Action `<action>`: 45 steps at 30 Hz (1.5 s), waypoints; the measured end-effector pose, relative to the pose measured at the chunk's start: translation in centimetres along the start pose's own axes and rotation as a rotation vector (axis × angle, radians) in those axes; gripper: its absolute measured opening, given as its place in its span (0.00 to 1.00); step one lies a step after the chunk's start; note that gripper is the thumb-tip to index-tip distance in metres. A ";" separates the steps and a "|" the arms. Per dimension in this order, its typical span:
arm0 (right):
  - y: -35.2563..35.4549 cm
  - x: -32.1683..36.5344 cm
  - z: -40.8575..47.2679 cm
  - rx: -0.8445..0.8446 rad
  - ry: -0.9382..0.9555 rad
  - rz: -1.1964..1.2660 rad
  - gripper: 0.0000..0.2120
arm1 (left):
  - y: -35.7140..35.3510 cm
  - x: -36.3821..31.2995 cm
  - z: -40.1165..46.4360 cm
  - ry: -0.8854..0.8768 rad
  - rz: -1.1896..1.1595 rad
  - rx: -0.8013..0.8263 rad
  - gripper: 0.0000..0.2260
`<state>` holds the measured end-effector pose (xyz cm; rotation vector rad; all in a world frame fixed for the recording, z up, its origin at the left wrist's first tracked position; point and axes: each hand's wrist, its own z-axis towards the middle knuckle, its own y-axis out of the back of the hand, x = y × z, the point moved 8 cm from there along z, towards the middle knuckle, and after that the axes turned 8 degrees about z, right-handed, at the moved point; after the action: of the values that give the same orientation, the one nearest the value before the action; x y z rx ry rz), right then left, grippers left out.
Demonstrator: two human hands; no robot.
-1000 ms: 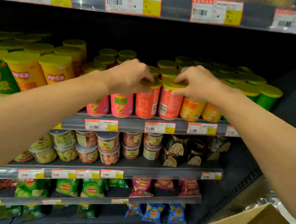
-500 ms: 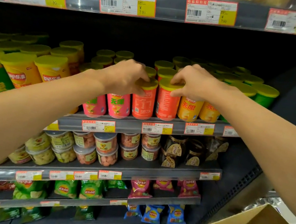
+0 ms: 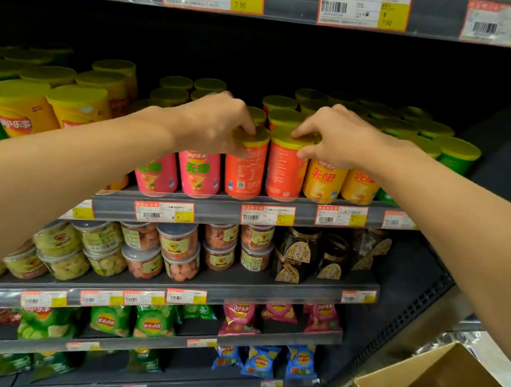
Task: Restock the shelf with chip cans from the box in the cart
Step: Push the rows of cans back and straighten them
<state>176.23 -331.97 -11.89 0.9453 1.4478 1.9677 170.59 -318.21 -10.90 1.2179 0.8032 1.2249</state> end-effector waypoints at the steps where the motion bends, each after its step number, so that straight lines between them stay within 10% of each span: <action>1: -0.1 0.0 0.0 -0.013 0.003 0.008 0.24 | 0.0 -0.1 -0.2 0.005 0.012 -0.026 0.21; 45: -0.2 0.0 1.0 0.012 -0.068 -0.019 0.28 | 0.3 -0.8 -0.2 0.132 -0.028 -0.047 0.18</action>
<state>176.99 -331.31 -11.87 0.9901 1.4268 1.8976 170.18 -318.97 -10.76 1.0929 0.8805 1.3049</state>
